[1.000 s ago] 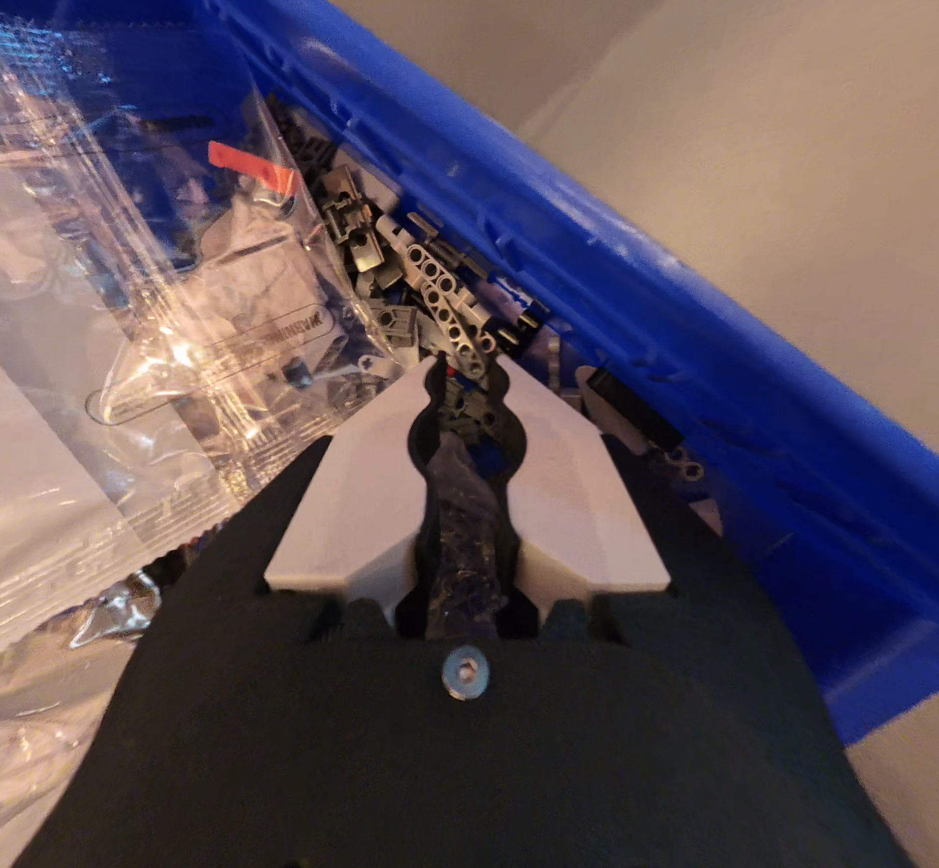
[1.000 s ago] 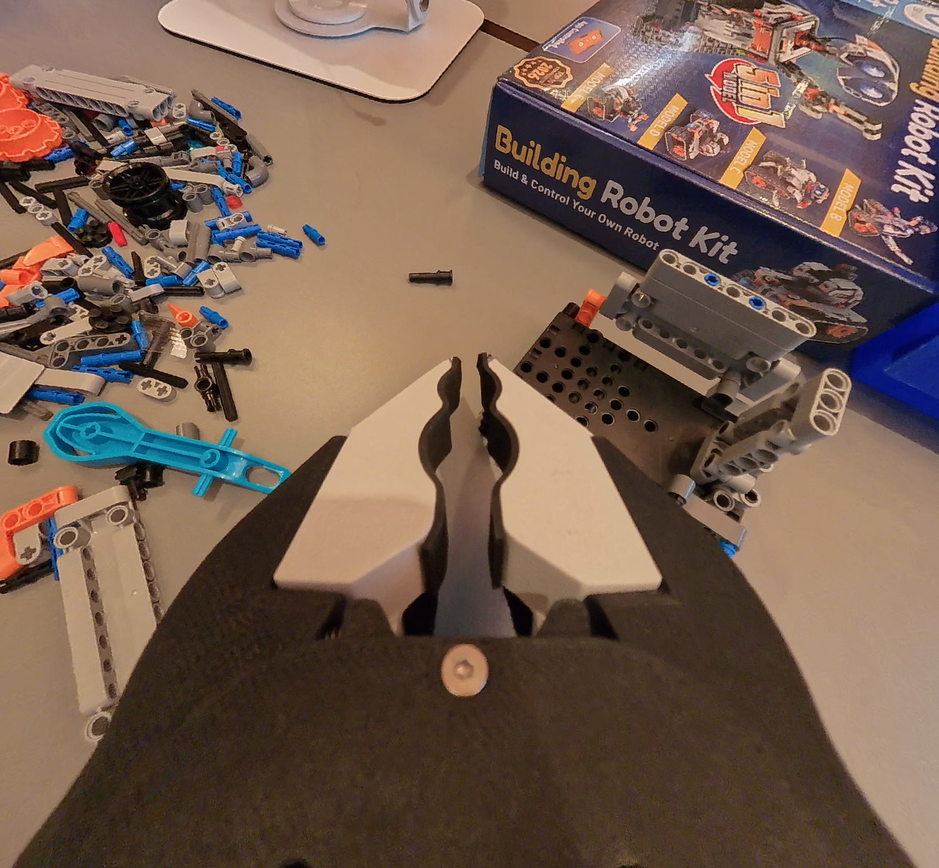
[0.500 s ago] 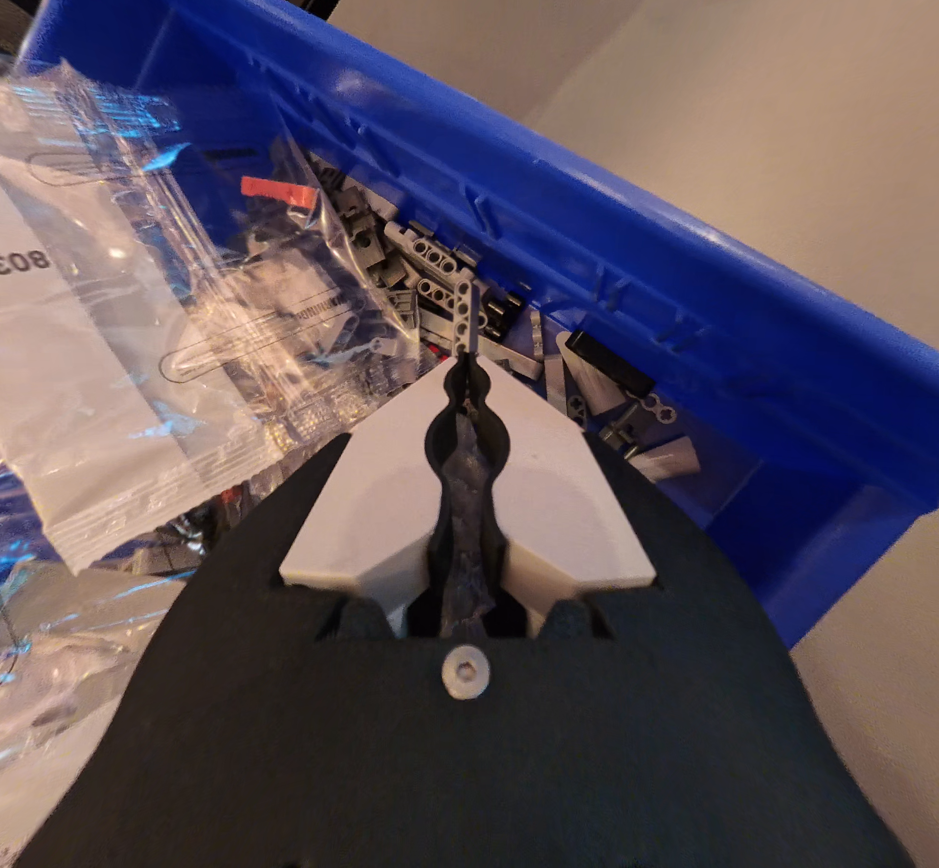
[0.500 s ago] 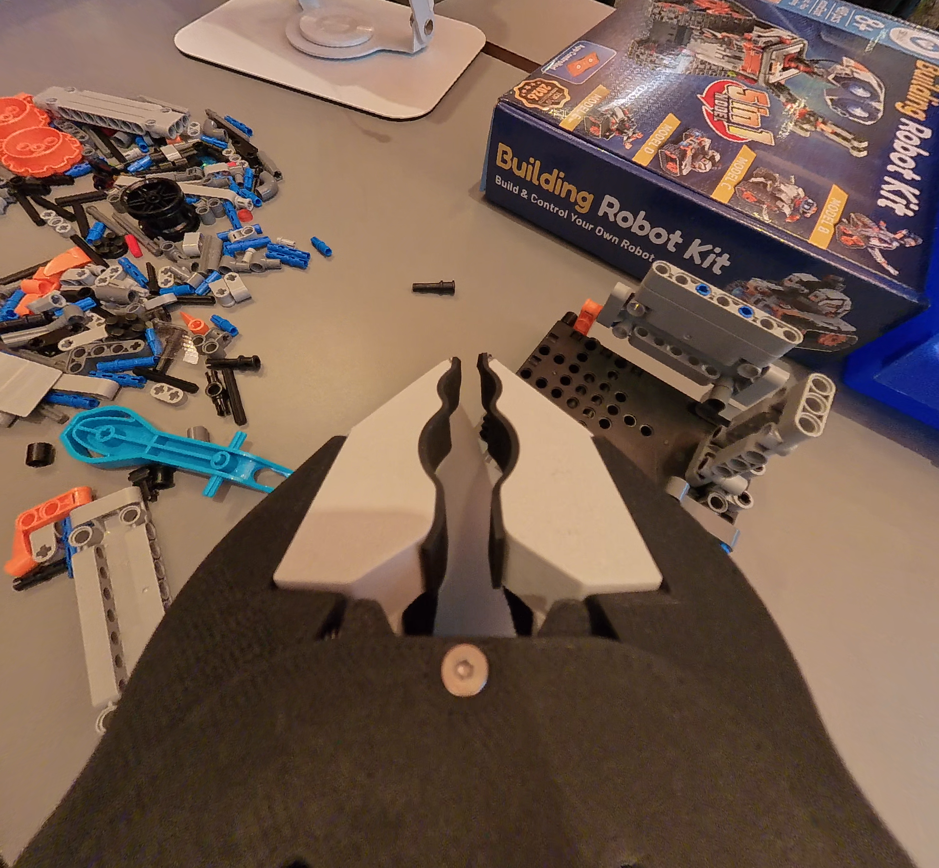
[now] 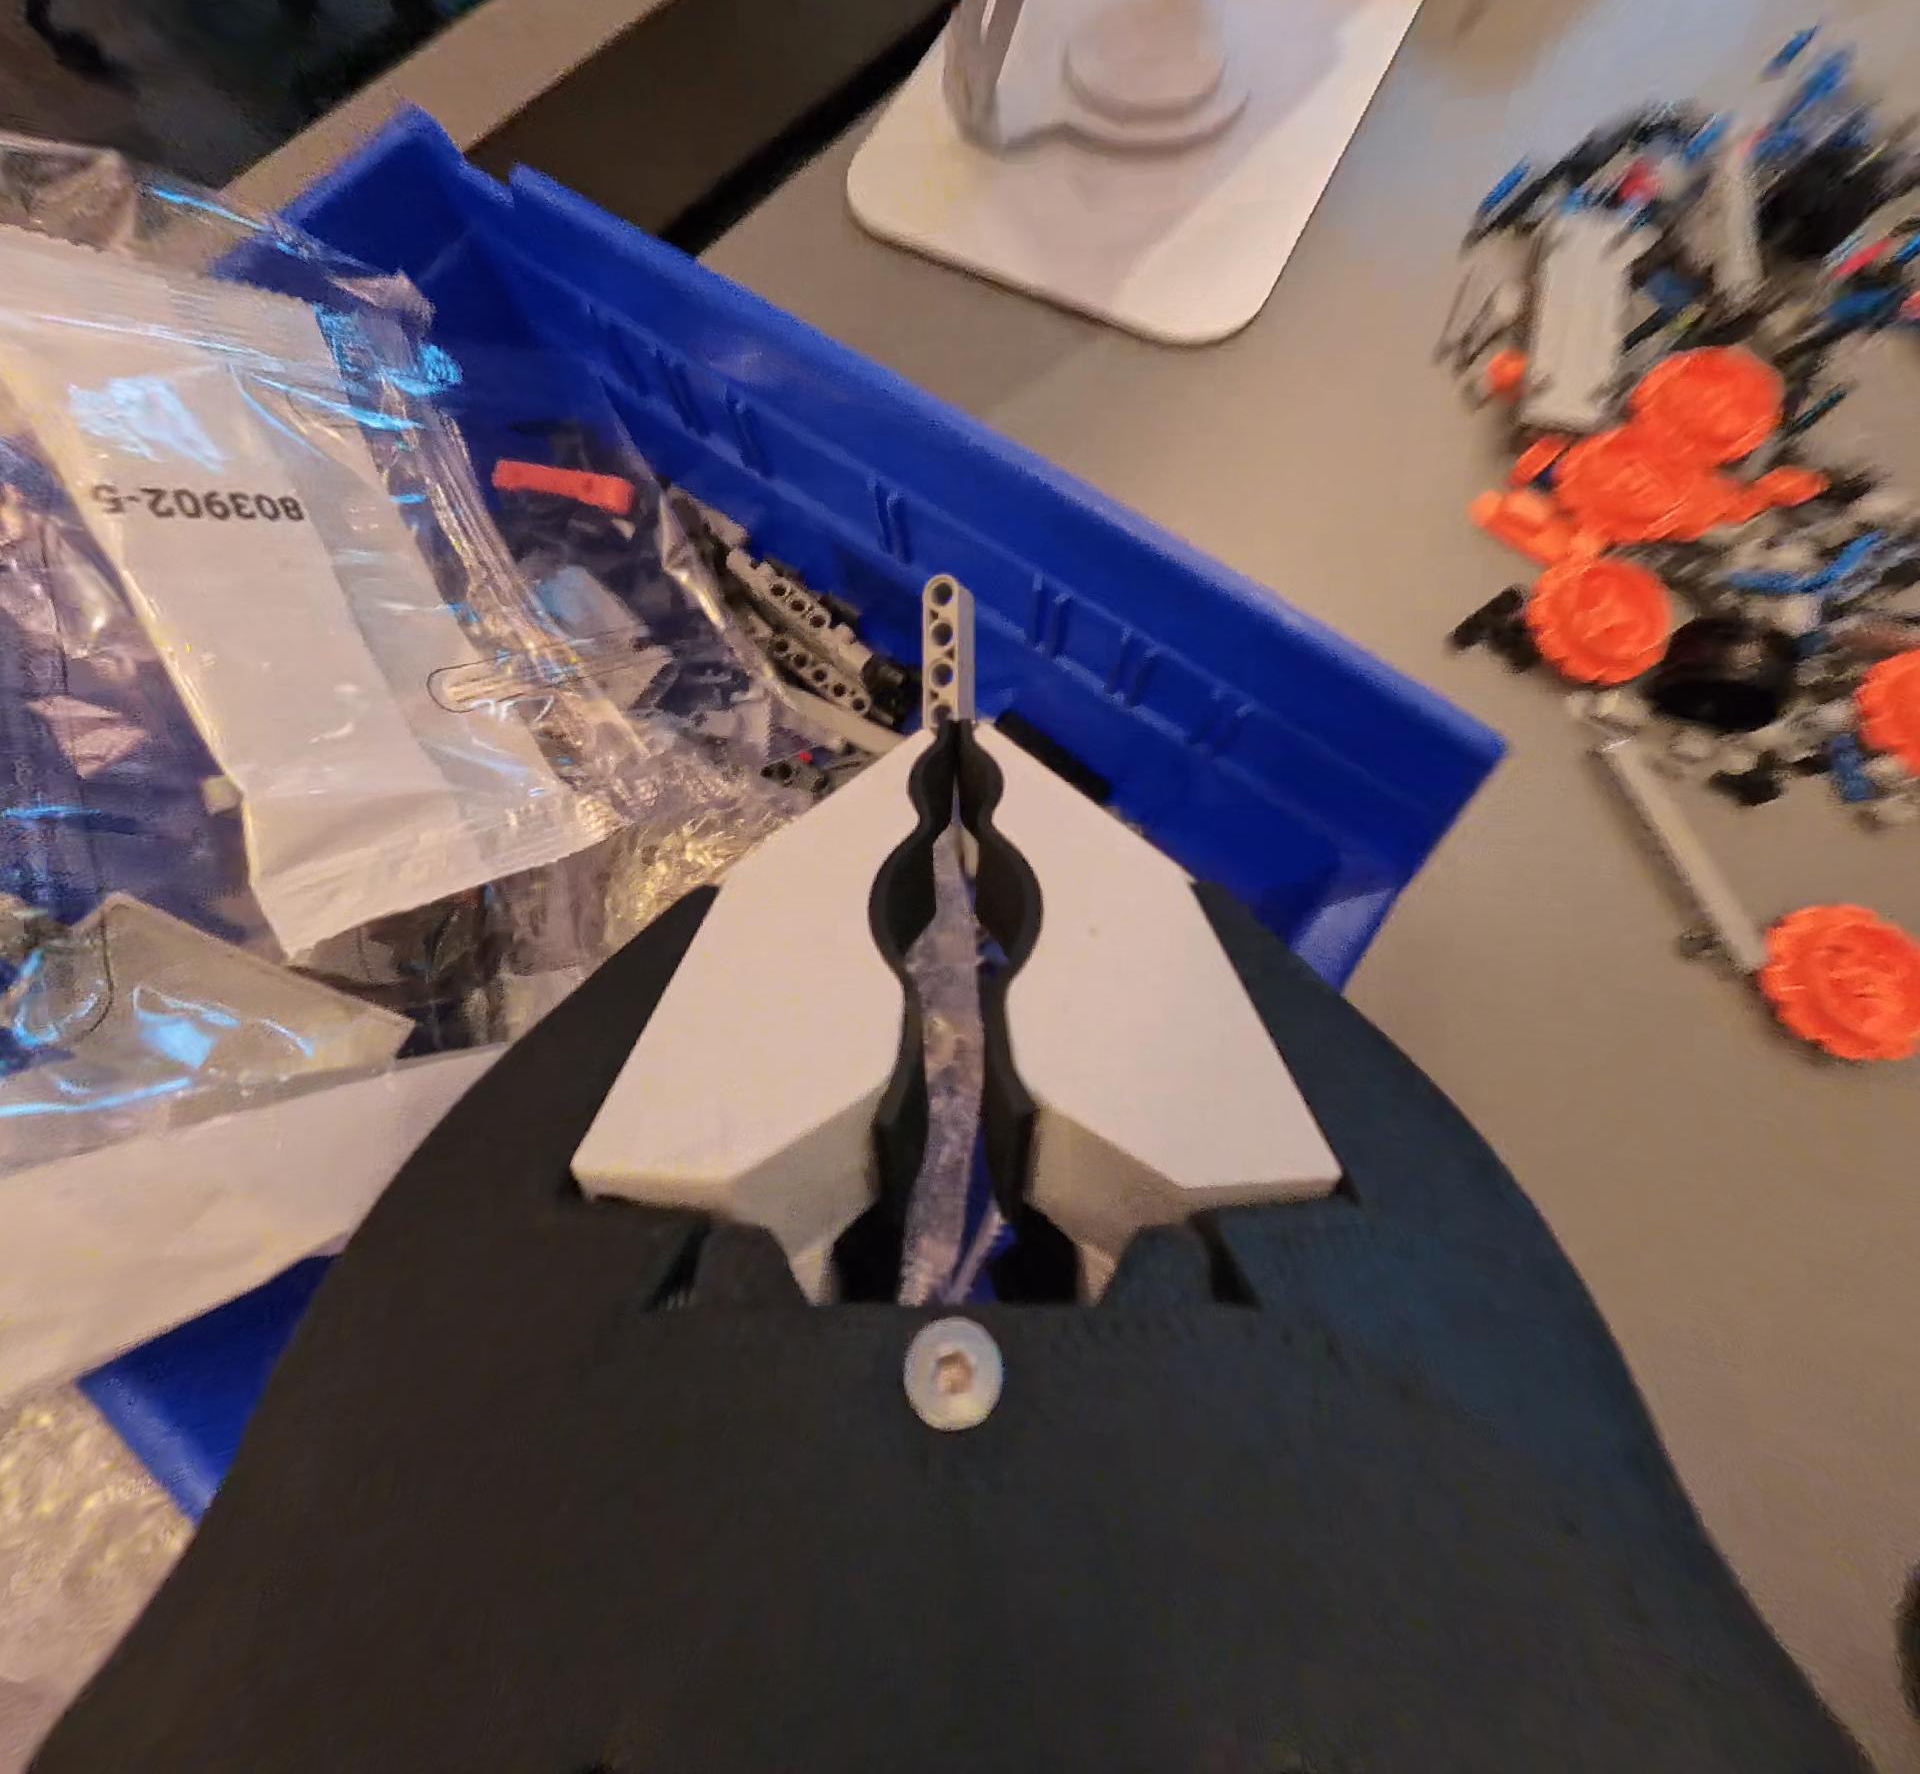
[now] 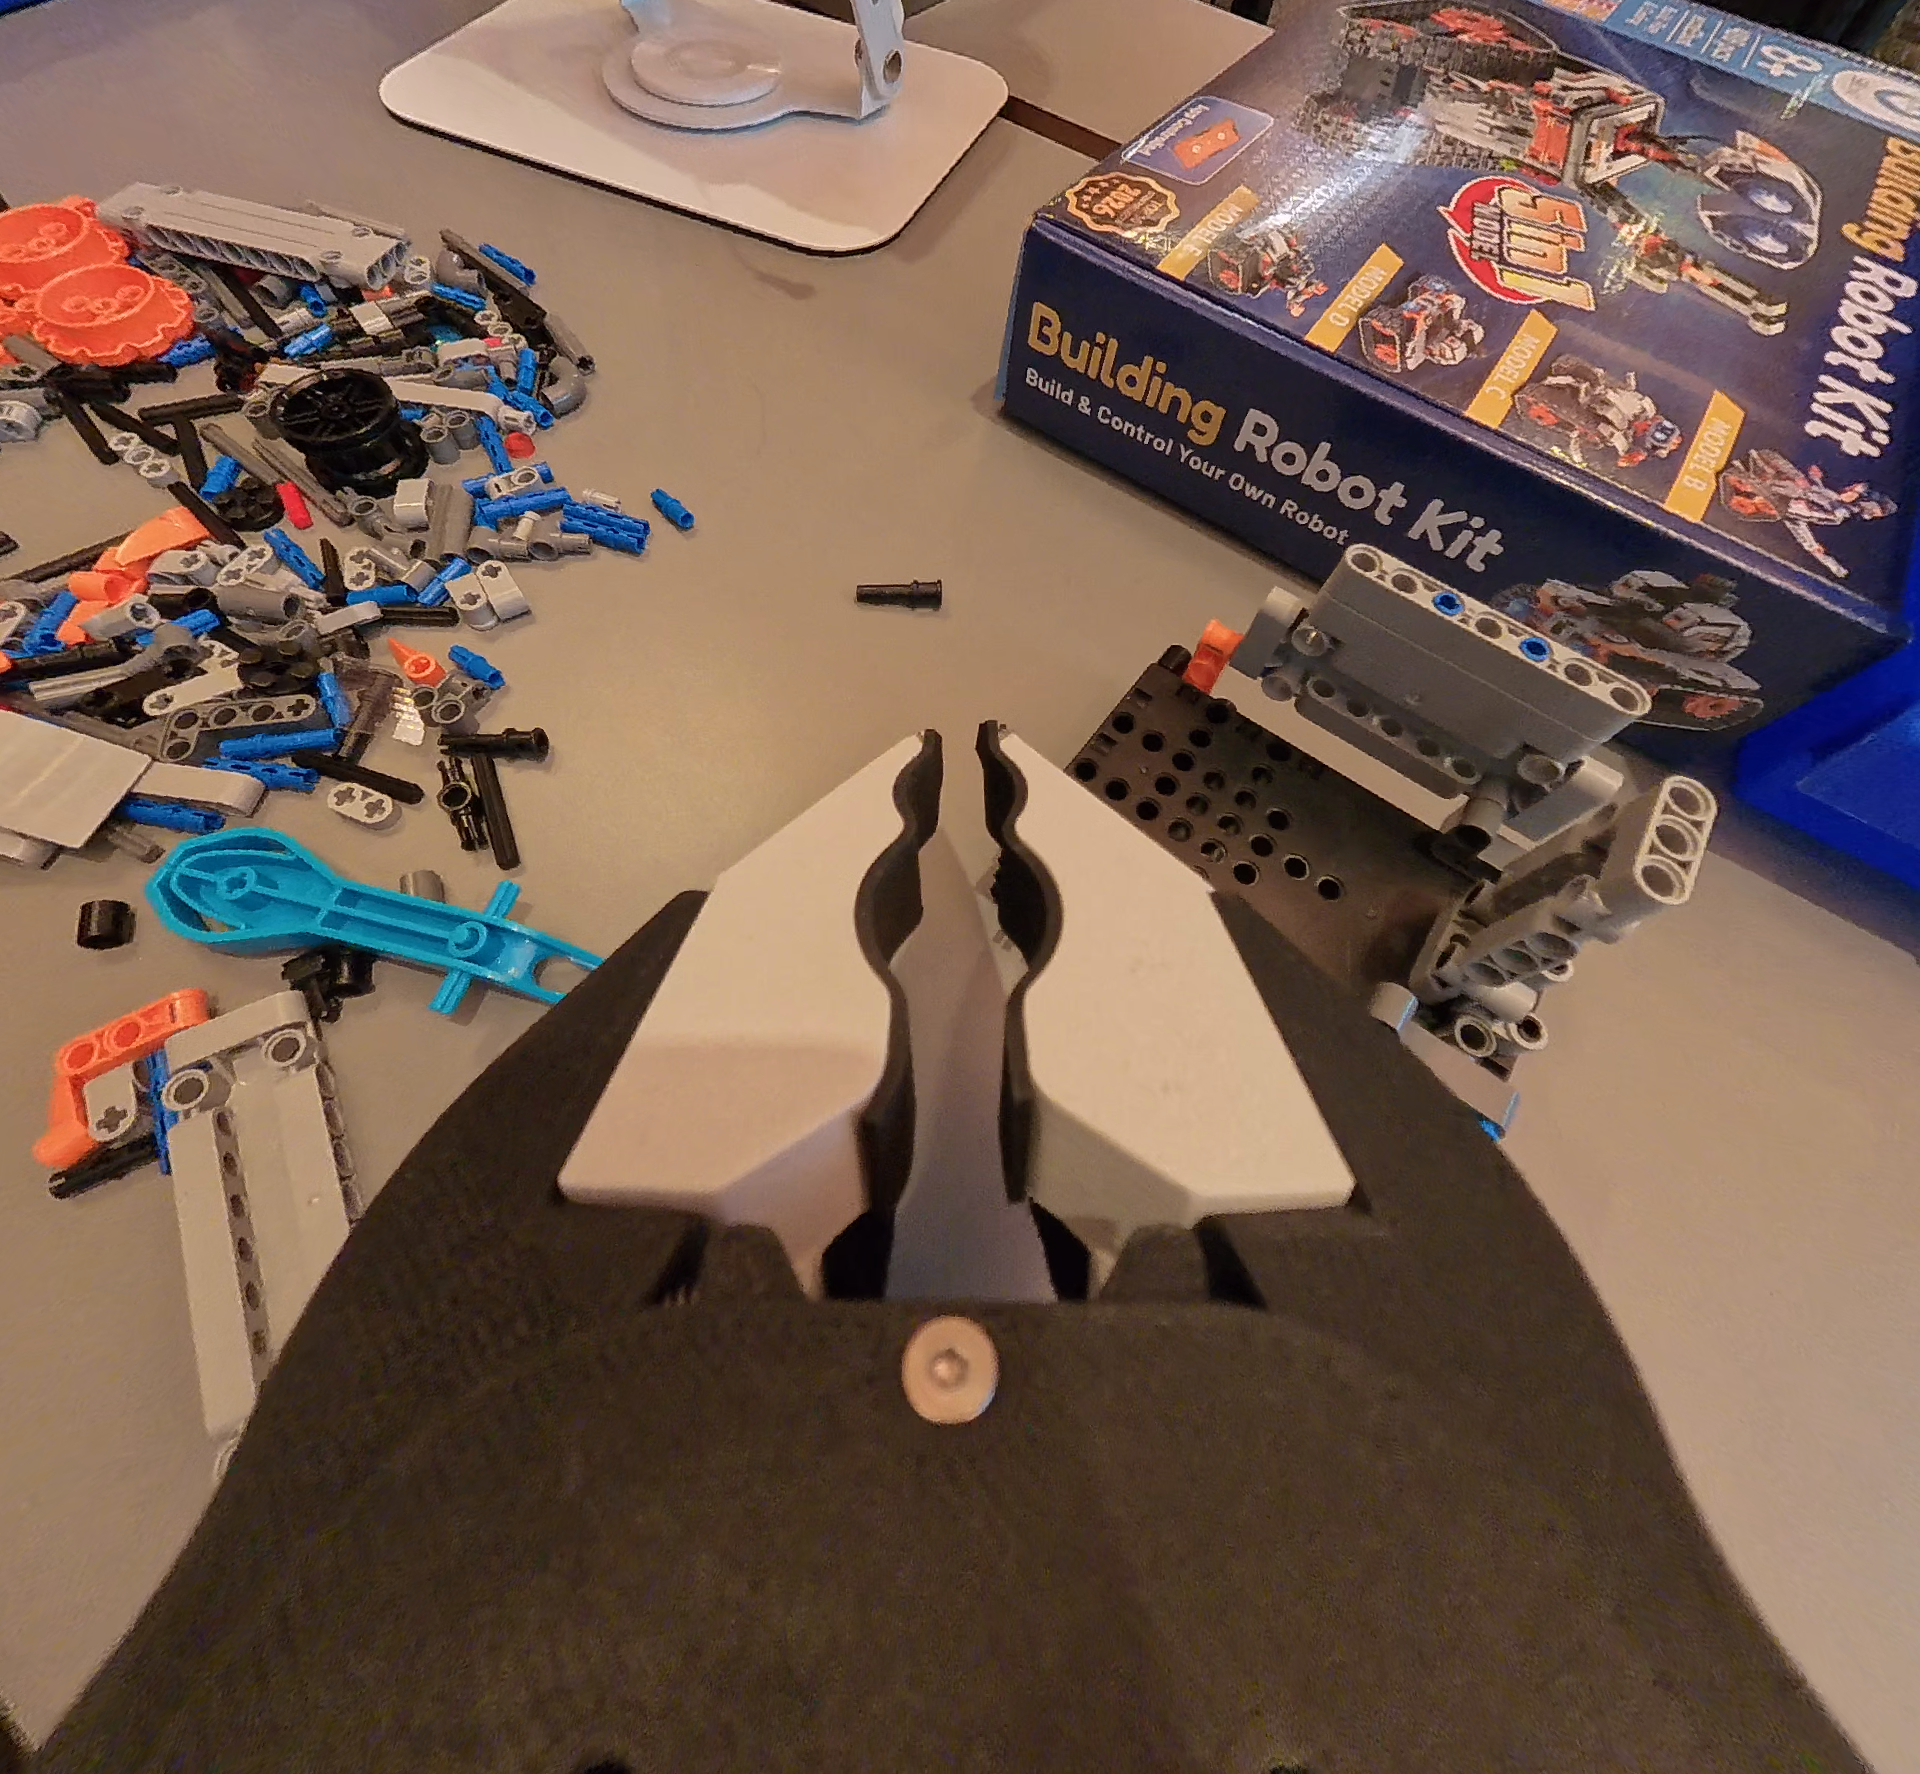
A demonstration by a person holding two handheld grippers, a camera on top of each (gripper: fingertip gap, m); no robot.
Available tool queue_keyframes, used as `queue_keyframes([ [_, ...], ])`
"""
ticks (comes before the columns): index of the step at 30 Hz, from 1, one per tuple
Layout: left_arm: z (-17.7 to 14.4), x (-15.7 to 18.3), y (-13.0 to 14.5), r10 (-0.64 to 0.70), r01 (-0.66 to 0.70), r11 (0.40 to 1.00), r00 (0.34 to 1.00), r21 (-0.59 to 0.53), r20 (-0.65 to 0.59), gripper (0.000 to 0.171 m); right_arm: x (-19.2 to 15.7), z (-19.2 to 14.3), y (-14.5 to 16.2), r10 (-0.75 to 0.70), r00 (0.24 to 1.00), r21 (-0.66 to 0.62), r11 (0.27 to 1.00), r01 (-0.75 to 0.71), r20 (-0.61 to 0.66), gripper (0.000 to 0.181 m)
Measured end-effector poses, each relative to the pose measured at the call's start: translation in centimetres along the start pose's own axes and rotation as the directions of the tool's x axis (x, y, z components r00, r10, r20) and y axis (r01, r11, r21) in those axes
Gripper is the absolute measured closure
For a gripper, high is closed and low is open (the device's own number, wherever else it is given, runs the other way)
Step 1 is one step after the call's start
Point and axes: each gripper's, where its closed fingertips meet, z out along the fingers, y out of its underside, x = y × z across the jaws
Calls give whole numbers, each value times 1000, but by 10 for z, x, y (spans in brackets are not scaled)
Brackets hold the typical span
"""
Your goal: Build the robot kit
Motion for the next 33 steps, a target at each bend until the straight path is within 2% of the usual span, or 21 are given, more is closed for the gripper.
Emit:
queue_keyframes([
  [3,-19,9,-18,-90,106,983,990,148,-111,171,0,0,0,-1,1000,0,1000,1,1,176],
  [5,-32,16,-28,-98,133,966,982,222,-164,171,-1,0,-1,-3,1000,3,1000,3,1,176],
  [7,-46,31,-41,-61,117,953,978,280,-201,171,-1,-1,-1,-2,1000,5,1000,2,1,176],
  [10,-50,77,-54,76,-12,965,969,263,-235,171,-1,0,-1,-3,1000,2,1000,3,1,176],
  [12,-39,118,-58,162,-98,971,941,218,-298,171,-1,0,-1,-4,1000,-1,1000,4,2,176],
  [14,-19,164,-51,230,-175,970,889,170,-395,171,-1,0,-1,-4,1000,0,1000,4,2,176],
  [16,8,198,-40,263,-227,965,859,134,-439,171,-1,-1,-2,-3,1000,5,1000,3,2,176],
  [21,63,237,-14,296,-311,949,837,44,-460,171,-4,0,-2,-6,1000,3,1000,6,15,176],
  [24,79,239,-7,280,-305,952,848,18,-451,171,-4,-1,-3,-7,1000,7,1000,7,18,176],
  [25,79,239,-8,275,-296,955,849,24,-451,166,-4,-2,-3,-5,1000,10,1000,5,20,175],
  [26,78,238,-9,271,-292,956,850,24,-452,159,-4,-2,-3,-4,1000,11,1000,3,21,175],
  [29,56,226,-22,314,-310,947,839,83,-444,155,-4,-3,-4,-2,1000,15,1000,2,24,175],
  [32,11,161,-49,303,-289,953,908,92,-288,160,-5,-2,-4,-3,1000,14,1000,3,25,175],
  [33,-3,131,-56,281,-267,959,941,94,-190,162,-5,-2,-4,-4,1000,13,1000,4,25,175],
])
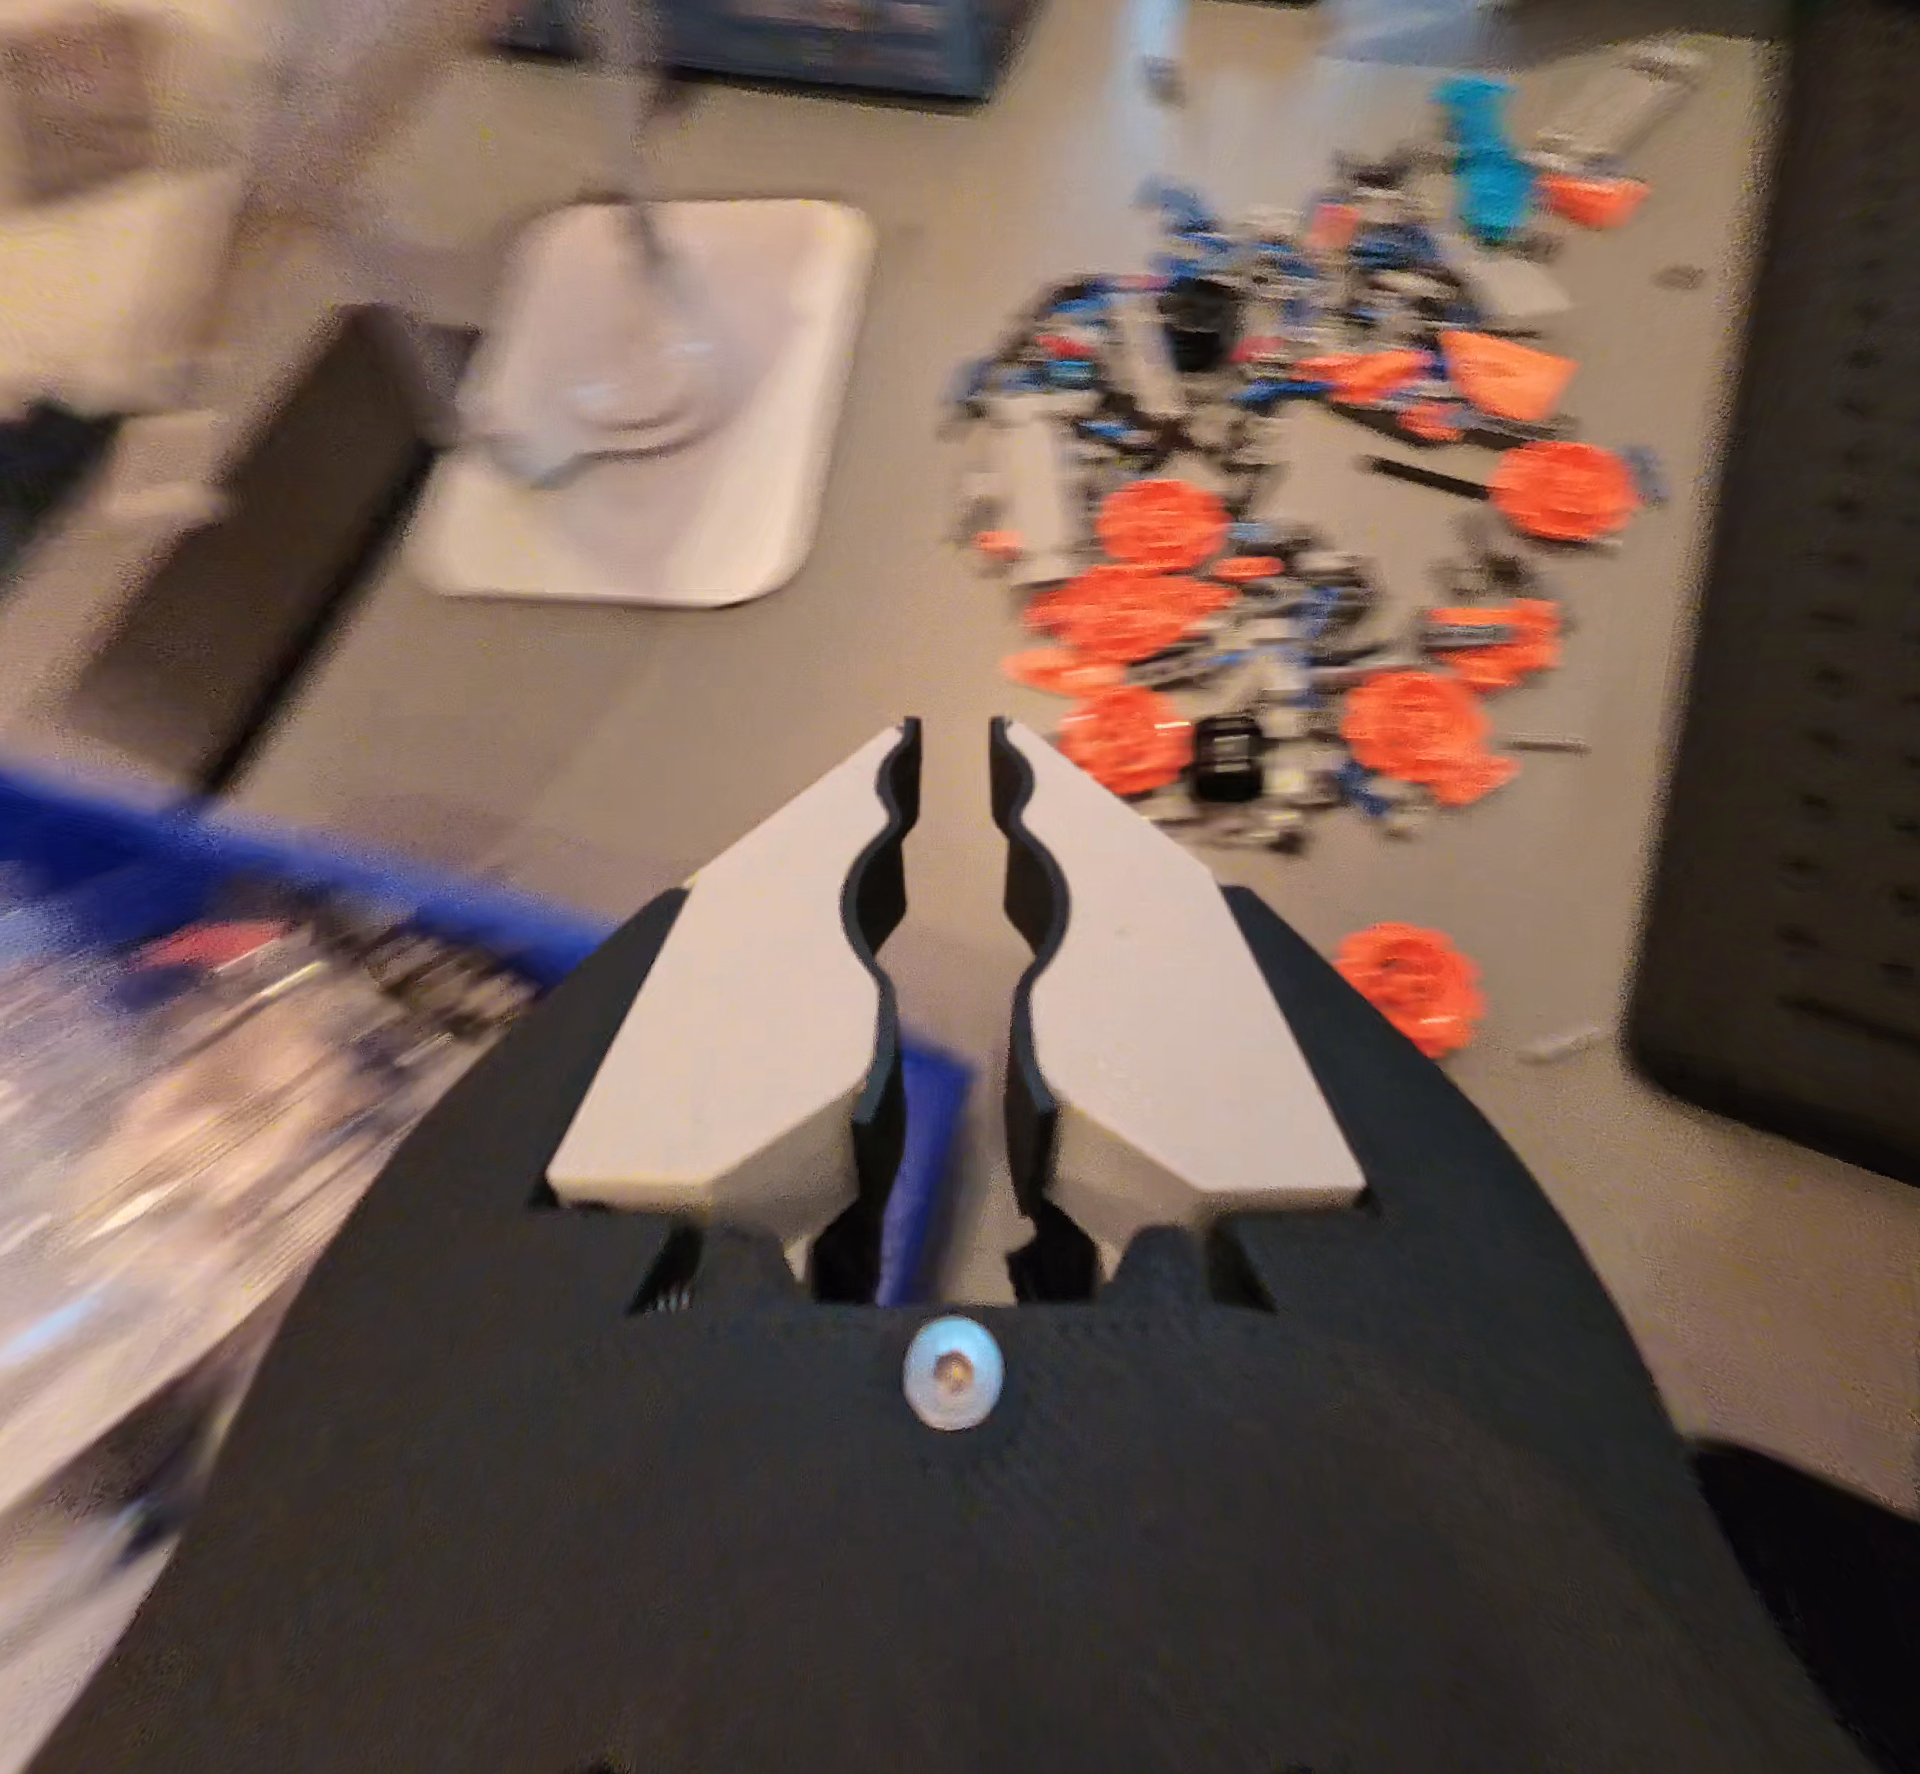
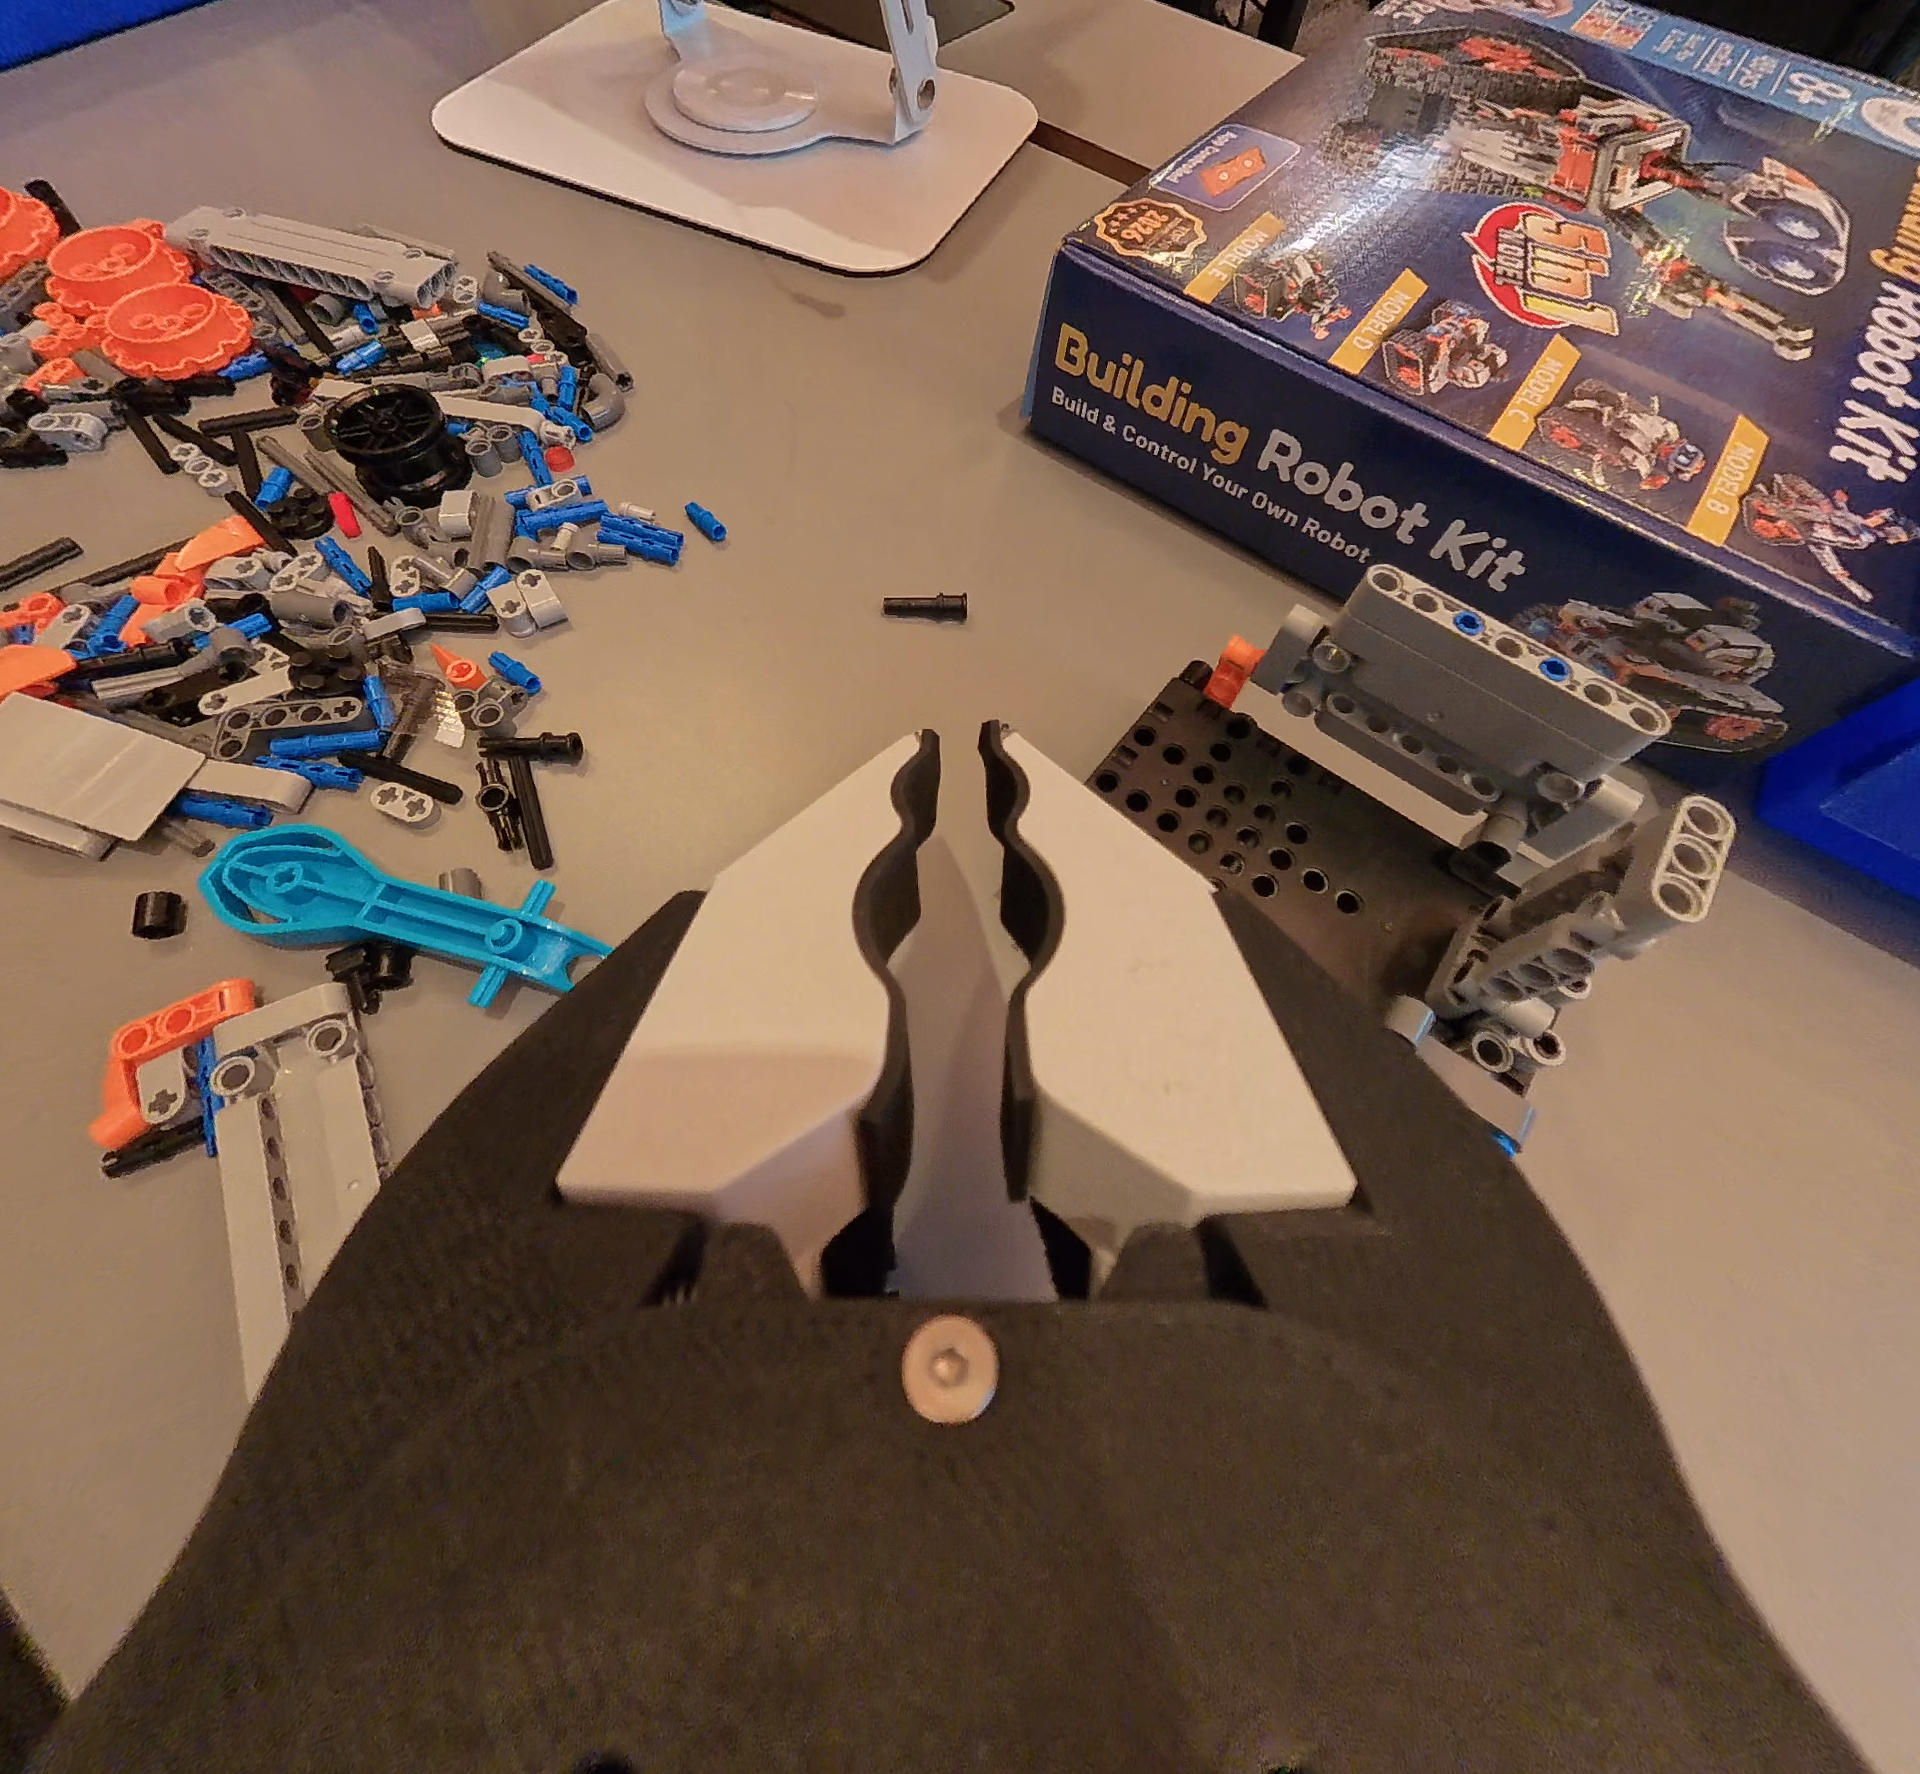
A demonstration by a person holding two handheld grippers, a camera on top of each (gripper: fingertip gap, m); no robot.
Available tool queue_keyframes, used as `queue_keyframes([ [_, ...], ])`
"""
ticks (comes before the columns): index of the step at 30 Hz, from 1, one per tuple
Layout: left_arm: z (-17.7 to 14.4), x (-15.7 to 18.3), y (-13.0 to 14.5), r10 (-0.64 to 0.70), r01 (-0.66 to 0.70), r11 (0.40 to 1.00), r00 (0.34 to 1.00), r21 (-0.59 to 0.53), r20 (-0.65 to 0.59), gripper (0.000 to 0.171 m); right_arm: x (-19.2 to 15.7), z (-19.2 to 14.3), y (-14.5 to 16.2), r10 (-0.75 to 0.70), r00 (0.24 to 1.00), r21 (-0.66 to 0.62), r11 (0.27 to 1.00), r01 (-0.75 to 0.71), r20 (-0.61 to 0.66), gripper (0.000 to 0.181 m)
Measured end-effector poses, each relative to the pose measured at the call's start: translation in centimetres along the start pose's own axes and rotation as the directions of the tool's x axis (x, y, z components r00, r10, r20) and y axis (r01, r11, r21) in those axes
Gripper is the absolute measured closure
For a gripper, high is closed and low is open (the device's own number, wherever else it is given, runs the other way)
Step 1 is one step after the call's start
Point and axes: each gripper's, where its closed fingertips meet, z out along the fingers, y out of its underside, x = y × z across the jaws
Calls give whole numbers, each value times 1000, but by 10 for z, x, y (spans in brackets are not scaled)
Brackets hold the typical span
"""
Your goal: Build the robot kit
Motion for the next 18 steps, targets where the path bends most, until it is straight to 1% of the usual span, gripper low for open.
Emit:
queue_keyframes([
  [1,-19,-26,4,-11,11,1000,995,0,101,168,0,0,0,0,1000,0,1000,0,0,175],
  [2,-32,-46,14,-32,35,999,987,-18,157,171,0,0,0,0,1000,-1,1000,0,-1,175],
  [4,-42,-74,44,-139,159,984,966,-78,218,171,0,0,0,0,1000,-1,1000,0,-2,175],
  [5,-41,-83,61,-181,211,971,956,-116,231,171,0,0,0,0,1000,-1,1000,0,-2,175],
  [6,-36,-87,76,-210,247,957,951,-149,228,171,0,0,0,0,1000,-3,1000,0,-2,175],
  [8,-18,-84,96,-273,306,934,944,-185,187,169,0,1,1,-2,1000,-7,1000,2,-4,175],
  [11,5,-85,115,-226,275,927,952,-256,206,169,1,1,2,3,1000,-9,1000,-4,-6,175],
  [14,22,-87,127,-194,258,912,957,-320,218,167,1,2,3,7,1000,-14,1000,-7,-5,175],
  [17,27,-96,144,-149,256,876,950,-410,274,166,1,2,4,6,1000,-18,1000,-6,-5,175],
  [18,28,-97,145,-144,253,874,950,-416,275,166,1,2,4,7,1000,-17,1000,-7,-5,175],
])
